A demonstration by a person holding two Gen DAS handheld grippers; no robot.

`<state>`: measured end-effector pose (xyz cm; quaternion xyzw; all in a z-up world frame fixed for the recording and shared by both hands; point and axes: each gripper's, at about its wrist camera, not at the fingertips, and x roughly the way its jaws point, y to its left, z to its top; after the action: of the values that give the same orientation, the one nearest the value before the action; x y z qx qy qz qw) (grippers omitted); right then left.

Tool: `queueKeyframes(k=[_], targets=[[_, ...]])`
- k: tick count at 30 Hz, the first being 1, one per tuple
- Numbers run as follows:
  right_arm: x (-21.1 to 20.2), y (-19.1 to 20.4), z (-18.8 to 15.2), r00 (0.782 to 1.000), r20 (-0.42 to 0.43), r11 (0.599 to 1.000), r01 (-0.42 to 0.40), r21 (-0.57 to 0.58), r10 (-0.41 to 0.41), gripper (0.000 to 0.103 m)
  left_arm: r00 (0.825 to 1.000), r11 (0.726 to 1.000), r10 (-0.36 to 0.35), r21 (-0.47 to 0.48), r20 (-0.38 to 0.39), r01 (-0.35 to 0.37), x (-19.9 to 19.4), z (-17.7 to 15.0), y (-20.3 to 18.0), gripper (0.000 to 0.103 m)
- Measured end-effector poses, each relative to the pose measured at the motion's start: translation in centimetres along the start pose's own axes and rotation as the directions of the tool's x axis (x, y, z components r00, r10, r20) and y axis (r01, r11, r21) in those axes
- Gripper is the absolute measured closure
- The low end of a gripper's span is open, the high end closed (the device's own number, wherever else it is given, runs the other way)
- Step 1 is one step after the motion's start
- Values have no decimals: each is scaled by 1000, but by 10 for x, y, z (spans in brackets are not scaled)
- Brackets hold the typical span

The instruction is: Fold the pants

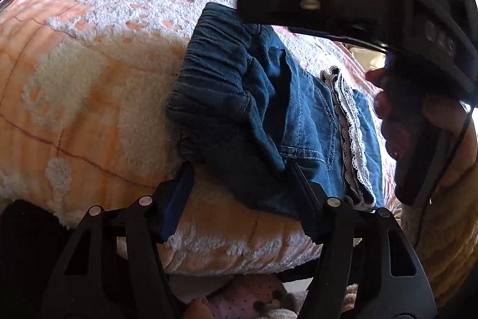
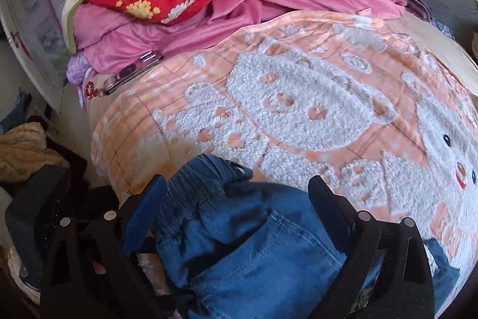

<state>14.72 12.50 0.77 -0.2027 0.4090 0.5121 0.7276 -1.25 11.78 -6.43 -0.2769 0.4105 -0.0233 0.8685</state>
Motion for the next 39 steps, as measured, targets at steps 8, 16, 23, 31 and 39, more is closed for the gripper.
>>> queueKeyframes(k=[8,16,23,31,39], targets=[[46,3,3,987,-132,994,-101,-29,97,34,999,998,-39,-41,0,39,-2,-2,6,47],[18,-16,-14,985,-6,983,-173,54,174,64,995,990,-94,-101,18,95,-11,-2,9,45],[-42,-42,-30,962,144,962,-250,107,234,65,979,971,-202,-125,25,203,-21,-2,-6,43],[-97,-83,-55,950,236,961,-242,137,206,65,972,972,-233,-22,17,233,-26,4,-64,43],[-126,-114,-86,937,291,958,-243,150,192,63,978,977,-207,44,-6,208,-7,16,-111,43]])
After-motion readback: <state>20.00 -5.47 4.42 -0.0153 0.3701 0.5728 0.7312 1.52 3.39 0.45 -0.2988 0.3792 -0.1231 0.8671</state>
